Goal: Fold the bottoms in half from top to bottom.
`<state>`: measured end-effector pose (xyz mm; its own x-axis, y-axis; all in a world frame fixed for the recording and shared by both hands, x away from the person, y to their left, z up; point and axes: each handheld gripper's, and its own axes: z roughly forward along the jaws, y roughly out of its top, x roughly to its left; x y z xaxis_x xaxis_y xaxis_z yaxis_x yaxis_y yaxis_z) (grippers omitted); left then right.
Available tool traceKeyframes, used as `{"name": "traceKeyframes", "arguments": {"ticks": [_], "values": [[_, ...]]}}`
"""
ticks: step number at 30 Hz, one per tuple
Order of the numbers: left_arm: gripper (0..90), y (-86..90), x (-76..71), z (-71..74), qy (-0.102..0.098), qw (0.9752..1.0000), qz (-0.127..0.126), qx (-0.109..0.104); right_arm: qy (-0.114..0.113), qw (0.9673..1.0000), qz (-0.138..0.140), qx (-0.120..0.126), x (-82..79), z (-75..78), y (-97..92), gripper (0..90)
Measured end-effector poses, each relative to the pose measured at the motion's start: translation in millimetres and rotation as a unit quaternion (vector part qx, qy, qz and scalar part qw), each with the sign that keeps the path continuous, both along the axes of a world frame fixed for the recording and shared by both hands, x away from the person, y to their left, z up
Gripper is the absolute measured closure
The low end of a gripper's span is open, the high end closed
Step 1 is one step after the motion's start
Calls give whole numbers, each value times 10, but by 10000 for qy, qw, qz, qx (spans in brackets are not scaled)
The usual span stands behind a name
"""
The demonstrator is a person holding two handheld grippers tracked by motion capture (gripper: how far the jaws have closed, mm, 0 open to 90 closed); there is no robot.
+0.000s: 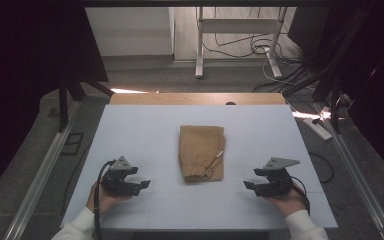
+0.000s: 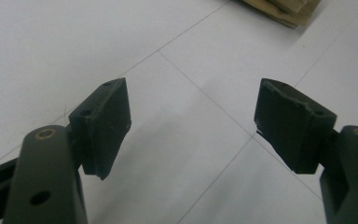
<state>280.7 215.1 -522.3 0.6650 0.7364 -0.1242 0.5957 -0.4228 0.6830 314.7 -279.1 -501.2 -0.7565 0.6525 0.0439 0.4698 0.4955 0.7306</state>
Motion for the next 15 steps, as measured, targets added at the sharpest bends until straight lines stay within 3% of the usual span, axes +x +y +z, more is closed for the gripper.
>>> {"name": "traceKeyframes", "arguments": {"ticks": [6, 15], "values": [[261, -5, -22, -1, -4, 10000, 5, 10, 40, 10000, -44, 65, -35, -13, -92, 343], [259, -17, -14, -6, -9, 10000, 8, 5, -11, 10000, 20, 60, -37, -7, -83, 340]]}}
